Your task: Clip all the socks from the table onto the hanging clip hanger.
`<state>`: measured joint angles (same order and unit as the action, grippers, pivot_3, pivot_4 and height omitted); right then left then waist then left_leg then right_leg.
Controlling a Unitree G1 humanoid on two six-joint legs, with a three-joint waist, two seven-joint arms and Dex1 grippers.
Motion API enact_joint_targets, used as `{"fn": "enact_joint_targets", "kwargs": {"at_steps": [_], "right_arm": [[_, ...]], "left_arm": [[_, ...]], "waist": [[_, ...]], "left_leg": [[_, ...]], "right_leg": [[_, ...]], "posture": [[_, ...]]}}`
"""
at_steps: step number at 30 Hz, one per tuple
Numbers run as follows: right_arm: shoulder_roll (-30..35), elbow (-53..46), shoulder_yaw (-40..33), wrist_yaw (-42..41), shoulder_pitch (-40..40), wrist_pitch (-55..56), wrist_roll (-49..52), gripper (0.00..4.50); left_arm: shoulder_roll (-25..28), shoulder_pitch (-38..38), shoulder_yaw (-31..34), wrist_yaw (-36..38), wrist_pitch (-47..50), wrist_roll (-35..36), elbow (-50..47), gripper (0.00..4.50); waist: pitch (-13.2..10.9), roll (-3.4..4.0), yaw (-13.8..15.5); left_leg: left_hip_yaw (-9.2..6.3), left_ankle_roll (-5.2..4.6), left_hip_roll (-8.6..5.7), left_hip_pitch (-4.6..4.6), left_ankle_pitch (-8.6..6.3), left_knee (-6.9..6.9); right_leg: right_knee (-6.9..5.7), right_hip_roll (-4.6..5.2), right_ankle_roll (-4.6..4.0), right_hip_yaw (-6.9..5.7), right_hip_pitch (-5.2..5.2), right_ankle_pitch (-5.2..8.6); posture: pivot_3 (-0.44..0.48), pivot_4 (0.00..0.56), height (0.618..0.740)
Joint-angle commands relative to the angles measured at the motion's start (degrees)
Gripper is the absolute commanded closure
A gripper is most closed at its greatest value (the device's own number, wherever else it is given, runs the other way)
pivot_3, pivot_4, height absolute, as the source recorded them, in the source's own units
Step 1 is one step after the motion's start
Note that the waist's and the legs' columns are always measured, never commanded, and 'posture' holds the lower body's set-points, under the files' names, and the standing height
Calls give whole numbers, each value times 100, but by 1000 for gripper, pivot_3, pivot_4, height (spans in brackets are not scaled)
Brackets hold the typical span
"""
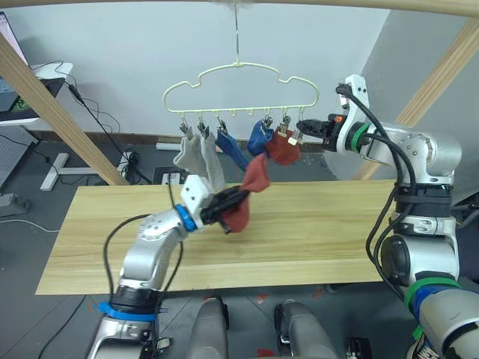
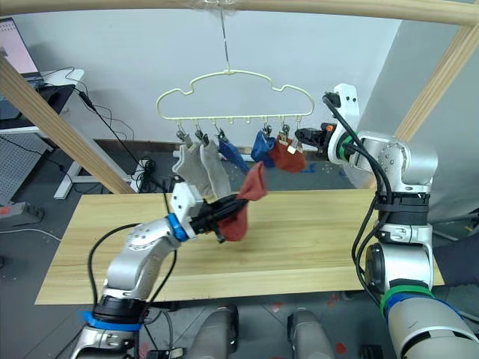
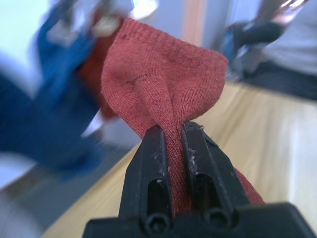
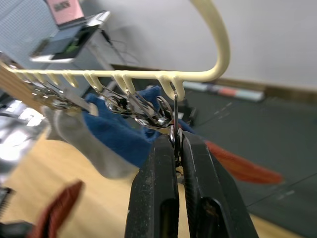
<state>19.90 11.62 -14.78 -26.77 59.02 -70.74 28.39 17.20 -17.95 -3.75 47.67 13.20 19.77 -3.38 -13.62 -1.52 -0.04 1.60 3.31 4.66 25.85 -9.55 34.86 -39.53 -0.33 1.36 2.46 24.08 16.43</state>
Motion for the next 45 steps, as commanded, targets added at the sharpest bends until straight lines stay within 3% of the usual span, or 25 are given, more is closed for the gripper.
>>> {"fn": "enact_joint_targets", "kwargs": {"at_steps": [1, 6, 17, 45], "right_arm": [[-100, -108, -500, 264, 294, -510, 371, 4500], [-333, -140, -1095, 603, 537, -1222, 659, 4500], [-576, -231, -1486, 1009, 683, -1620, 712, 4500], [-632, -230, -1607, 1135, 753, -1788, 699, 4500]], "left_arm": [[-153, -140, -186, -147, -54, -53, -183, 4411], [-303, -325, -223, -215, -234, -104, 101, 4411], [-532, -566, -297, -258, -498, -180, 473, 4411], [-547, -874, -231, -169, -701, -271, 928, 4411]], "waist": [[0, 0, -18], [-2, 4, -39], [-6, 8, -39], [-14, 17, -145]], "left_leg": [[0, 0, 0, 0, 0, 0], [0, -1, 1, 0, 0, 0], [2, -1, 0, 6, 0, -2], [1, -3, 0, 8, -2, -5]], "right_leg": [[0, -1, 0, 1, 1, 0], [0, -4, 0, 3, 3, 0], [16, -4, 1, 3, 2, 0], [24, -4, 1, 3, 1, 1]], "posture": [[23, 254, 740], [13, 254, 740], [-4, 259, 740], [-13, 260, 740]]}}
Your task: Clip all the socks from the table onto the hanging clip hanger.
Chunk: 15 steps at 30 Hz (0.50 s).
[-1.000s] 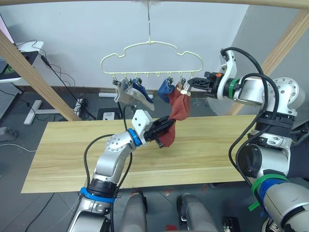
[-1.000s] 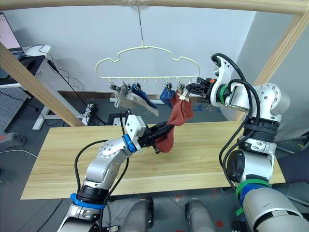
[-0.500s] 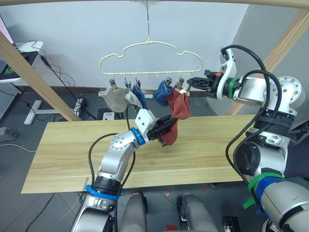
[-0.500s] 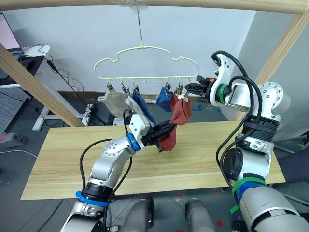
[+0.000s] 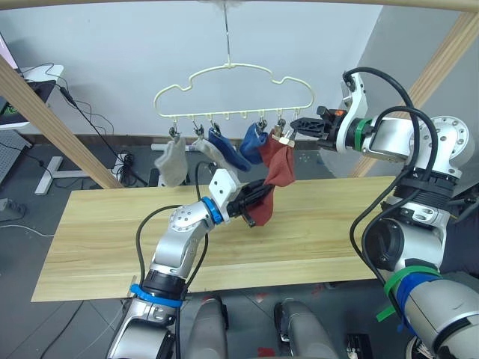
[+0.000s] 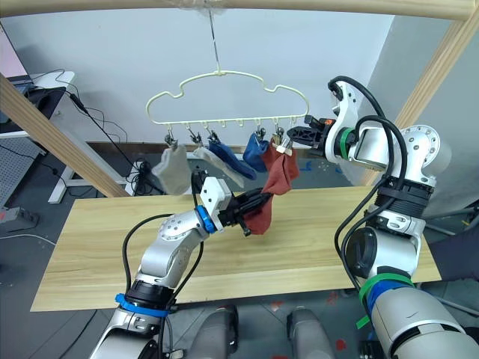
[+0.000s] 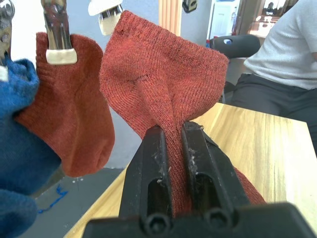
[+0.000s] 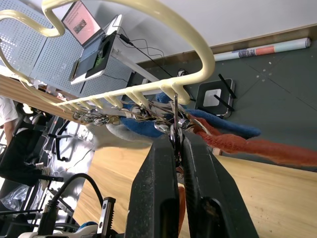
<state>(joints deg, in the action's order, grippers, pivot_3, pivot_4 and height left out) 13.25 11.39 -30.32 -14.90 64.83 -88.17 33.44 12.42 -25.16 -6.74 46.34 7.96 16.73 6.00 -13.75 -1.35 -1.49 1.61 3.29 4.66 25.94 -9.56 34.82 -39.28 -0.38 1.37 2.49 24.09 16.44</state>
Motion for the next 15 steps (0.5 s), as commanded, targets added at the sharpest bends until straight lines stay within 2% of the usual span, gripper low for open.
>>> {"fn": "enact_joint_targets", "kwargs": {"at_steps": [1, 11, 14, 15], "right_arm": [[31, -227, -45, -55, 159, -61, 196, 4500], [43, -317, 49, -117, 69, -38, 265, 4500], [60, -378, 86, -185, -10, -21, 330, 3703], [69, -395, 100, -191, -31, -19, 336, 3311]], "left_arm": [[-85, -206, 94, -56, -197, 40, 35, 4411], [-169, -552, 169, -49, -323, 70, 340, 4411], [-190, -431, 70, 21, -299, 55, 229, 4411], [-195, -395, 51, 29, -282, 61, 184, 4411]], "waist": [[0, 0, -2], [-1, 1, -7], [-1, 2, -8], [-1, 2, -8]], "left_leg": [[0, 0, 0, 0, 0, 0], [0, -1, 0, 5, -1, -6], [2, -3, 0, 7, -2, -9], [2, -3, 0, 7, -2, -10]], "right_leg": [[0, 0, 0, 0, 0, 0], [17, 0, 0, -1, 0, 0], [22, 0, 0, 1, 0, 0], [22, 0, 0, 0, 0, 0]], "posture": [[-13, 260, 740], [-14, 258, 740], [-9, 254, 740], [-9, 254, 740]]}}
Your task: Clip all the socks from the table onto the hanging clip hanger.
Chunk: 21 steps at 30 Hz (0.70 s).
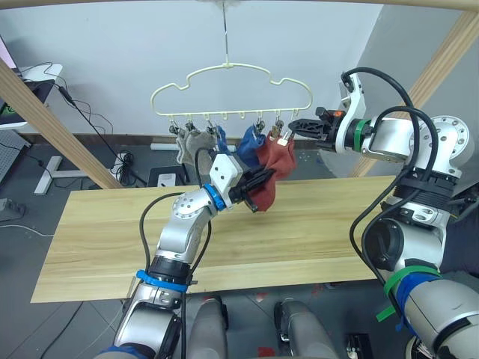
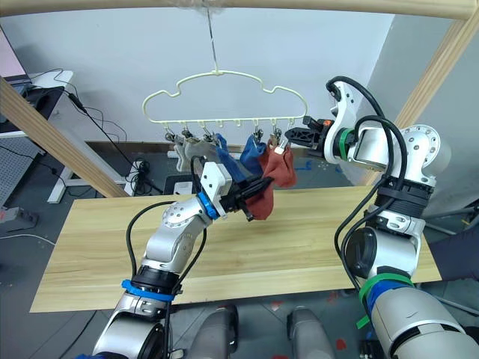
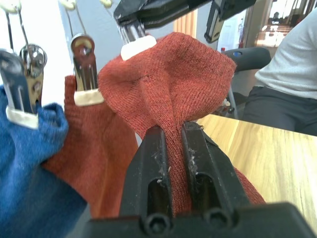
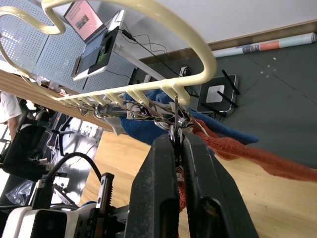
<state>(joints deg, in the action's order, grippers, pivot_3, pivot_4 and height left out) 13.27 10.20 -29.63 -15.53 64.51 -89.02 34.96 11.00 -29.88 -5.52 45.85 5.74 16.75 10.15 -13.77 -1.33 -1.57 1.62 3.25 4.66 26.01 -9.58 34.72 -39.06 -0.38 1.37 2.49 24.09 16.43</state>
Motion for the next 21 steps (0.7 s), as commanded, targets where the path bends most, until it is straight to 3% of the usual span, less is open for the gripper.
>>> {"fn": "enact_joint_targets", "kwargs": {"at_steps": [1, 7, 9, 16, 21], "right_arm": [[79, -302, 32, -123, -29, 80, 177, 2981], [364, -784, 320, -311, -397, 338, 182, 830], [814, -1378, 830, -613, -903, 789, 76, 107], [1362, -2424, 1435, -876, -2265, 1656, -35, 0], [1456, -3205, 1954, -816, -3508, 2407, -366, 0]], "left_arm": [[-58, 110, -86, 72, -43, 66, -281, 4411], [-9, 197, -164, 15, 38, 2, -417, 4411], [52, 141, -229, -183, 39, -269, -245, 3690], [109, 195, -163, -346, 167, -390, -121, 1760], [567, 801, 105, -323, 579, -258, -660, 270]], "waist": [[0, 0, -1], [0, 0, 11], [1, -1, 35], [2, 1, -42], [4, 3, -67]], "left_leg": [[0, 0, 0, 0, 0, 0], [-2, 0, 0, 0, 0, 2], [-2, 0, -2, 0, 0, 2], [-6, -1, -4, 0, -1, 6], [-11, -1, 0, -5, 0, 7]], "right_leg": [[0, 0, 0, 0, 0, 0], [-2, 0, 0, -3, -2, 0], [0, 1, 0, -2, -3, 0], [-3, -2, 3, 5, -4, 1], [-8, -9, 3, 7, -4, 1]], "posture": [[-8, 251, 740], [-1, 236, 740], [-7, 232, 740], [-34, 214, 740], [-30, 212, 740]]}}
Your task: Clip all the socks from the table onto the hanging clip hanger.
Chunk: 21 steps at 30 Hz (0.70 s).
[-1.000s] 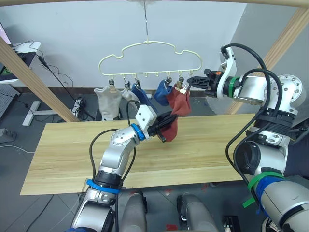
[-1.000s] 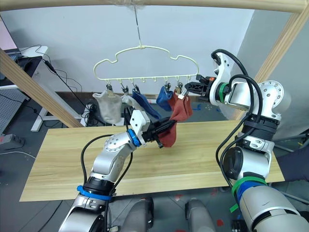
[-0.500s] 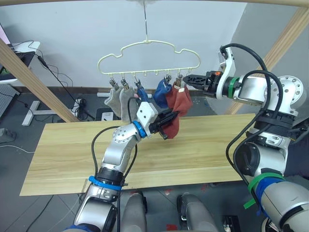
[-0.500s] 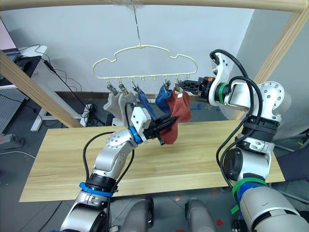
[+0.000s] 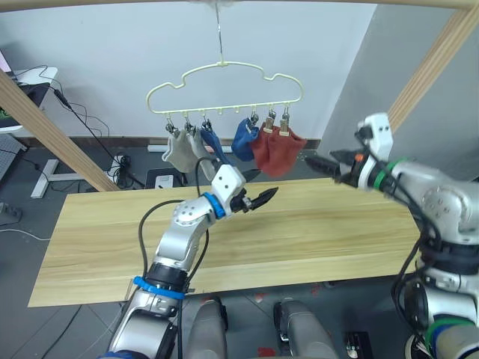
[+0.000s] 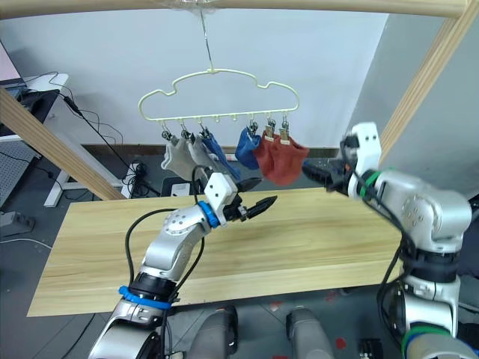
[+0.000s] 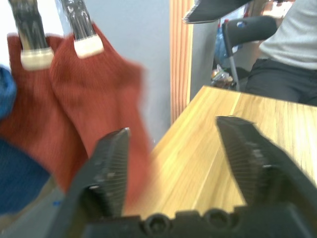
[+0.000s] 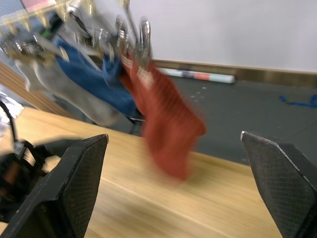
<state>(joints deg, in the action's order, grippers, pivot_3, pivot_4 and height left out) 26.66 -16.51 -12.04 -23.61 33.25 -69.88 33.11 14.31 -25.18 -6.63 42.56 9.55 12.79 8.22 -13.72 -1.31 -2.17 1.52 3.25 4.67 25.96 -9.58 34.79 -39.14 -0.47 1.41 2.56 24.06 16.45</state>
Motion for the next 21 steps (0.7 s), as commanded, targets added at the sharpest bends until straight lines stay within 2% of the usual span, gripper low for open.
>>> {"fn": "enact_joint_targets", "kwargs": {"at_steps": [1, 5, 10, 16, 21], "right_arm": [[158, -656, 335, 2, -670, 704, -321, 0], [411, -865, 881, -53, -1551, 1571, -917, 0], [332, -712, 1132, 23, -2277, 2220, -1263, 0], [284, -609, 1183, 13, -2615, 2487, -1468, 0], [279, -295, 1146, -54, -2585, 2672, -1570, 0]], "left_arm": [[381, 547, 328, 9, 337, 208, -629, 31], [832, 1276, 782, -129, 843, 438, -1130, 31], [1133, 2009, 1400, -649, 1409, 475, -1358, 31], [1328, 2607, 1816, -1449, 1599, 70, -1600, 31], [1271, 2858, 1889, -1638, 1758, 115, -1746, 31]], "waist": [[0, 0, -8], [0, 0, -1], [2, -2, 28], [15, -16, 53], [47, -48, 84]], "left_leg": [[0, 0, 0, 0, 0, 2], [2, 2, 1, 0, 1, 4], [2, 2, 0, -8, 1, 12], [-1, -2, 0, -21, 7, 20], [0, -2, -1, -21, 7, 20]], "right_leg": [[0, 0, 0, 0, 0, 0], [1, 4, 2, -1, -1, 1], [2, 7, 30, -1, -10, 12], [2, 9, 29, -1, -28, 7], [5, 11, 27, -2, -31, 6]], "posture": [[-30, 212, 740], [-15, 212, 740], [25, 201, 740], [63, 192, 740], [81, 182, 740]]}}
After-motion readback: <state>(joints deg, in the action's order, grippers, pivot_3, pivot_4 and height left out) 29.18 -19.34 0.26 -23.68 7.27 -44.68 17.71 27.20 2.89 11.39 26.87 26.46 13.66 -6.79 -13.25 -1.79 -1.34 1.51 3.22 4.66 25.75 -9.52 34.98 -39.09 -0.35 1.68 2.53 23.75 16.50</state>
